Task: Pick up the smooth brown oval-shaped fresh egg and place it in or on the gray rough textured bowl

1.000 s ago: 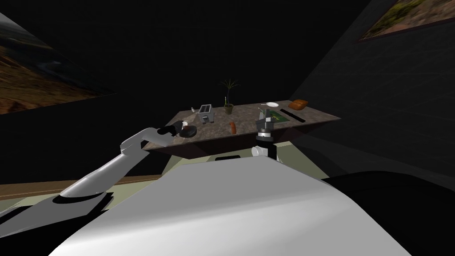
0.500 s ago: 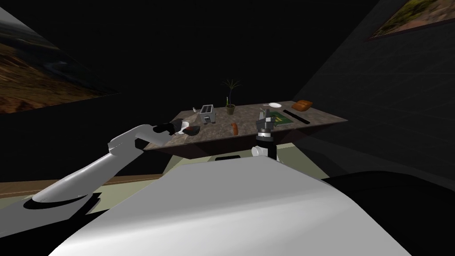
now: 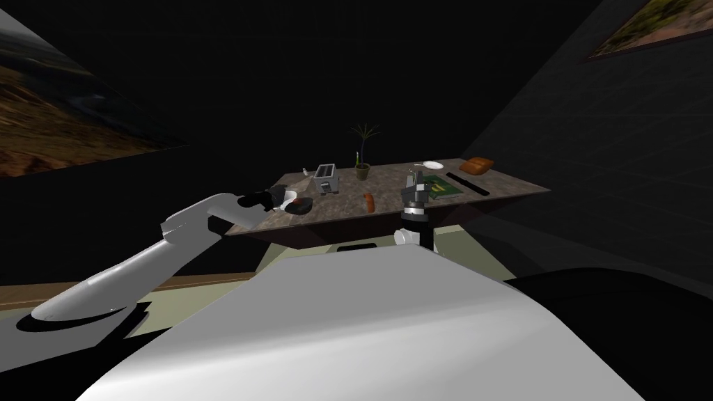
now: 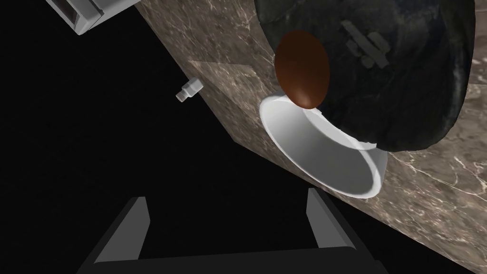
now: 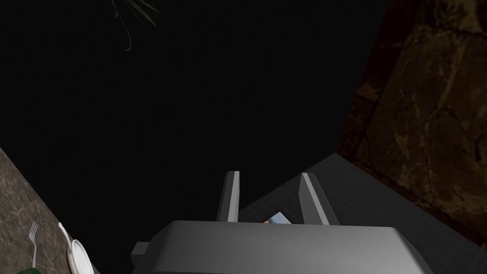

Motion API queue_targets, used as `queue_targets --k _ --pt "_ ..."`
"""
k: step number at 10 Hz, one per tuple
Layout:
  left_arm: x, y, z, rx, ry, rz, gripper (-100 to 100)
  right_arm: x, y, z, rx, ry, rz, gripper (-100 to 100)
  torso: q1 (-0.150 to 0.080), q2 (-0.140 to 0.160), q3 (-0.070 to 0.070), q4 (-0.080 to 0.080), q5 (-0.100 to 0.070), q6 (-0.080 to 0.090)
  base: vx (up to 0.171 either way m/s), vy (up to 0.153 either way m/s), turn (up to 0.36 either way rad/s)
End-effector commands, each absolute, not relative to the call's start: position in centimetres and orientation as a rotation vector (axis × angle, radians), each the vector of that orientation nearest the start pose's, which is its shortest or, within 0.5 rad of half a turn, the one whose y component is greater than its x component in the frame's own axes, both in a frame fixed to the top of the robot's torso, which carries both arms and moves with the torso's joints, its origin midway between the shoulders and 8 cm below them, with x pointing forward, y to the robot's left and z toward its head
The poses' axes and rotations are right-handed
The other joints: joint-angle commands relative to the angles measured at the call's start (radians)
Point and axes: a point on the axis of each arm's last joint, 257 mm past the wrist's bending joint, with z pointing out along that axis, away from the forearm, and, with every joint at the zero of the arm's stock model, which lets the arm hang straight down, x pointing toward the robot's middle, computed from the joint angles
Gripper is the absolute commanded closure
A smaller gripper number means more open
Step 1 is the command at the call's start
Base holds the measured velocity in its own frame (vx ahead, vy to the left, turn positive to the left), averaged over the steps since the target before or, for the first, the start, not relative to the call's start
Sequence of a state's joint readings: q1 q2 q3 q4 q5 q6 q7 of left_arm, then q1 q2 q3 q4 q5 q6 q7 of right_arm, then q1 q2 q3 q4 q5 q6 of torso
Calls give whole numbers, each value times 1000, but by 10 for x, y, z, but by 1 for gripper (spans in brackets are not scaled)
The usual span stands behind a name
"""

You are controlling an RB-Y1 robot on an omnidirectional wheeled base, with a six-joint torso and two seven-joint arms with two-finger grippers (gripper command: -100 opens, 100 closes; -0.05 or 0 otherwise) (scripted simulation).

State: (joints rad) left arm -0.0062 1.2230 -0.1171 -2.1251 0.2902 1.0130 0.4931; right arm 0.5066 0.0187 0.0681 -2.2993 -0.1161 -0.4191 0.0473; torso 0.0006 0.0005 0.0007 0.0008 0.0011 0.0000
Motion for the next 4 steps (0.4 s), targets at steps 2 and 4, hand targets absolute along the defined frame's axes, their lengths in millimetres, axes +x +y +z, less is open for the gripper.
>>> queue_targets --k 2,4 --pt "482 436 -123 -1220 1674 -399 0 355 -273 14 789 590 1385 0 0 0 0 0 0 0 0 0 0" --pt "482 436 -123 -1220 1674 -399 0 355 -273 14 789 590 1385 0 0 0 0 0 0 0 0 0 0"
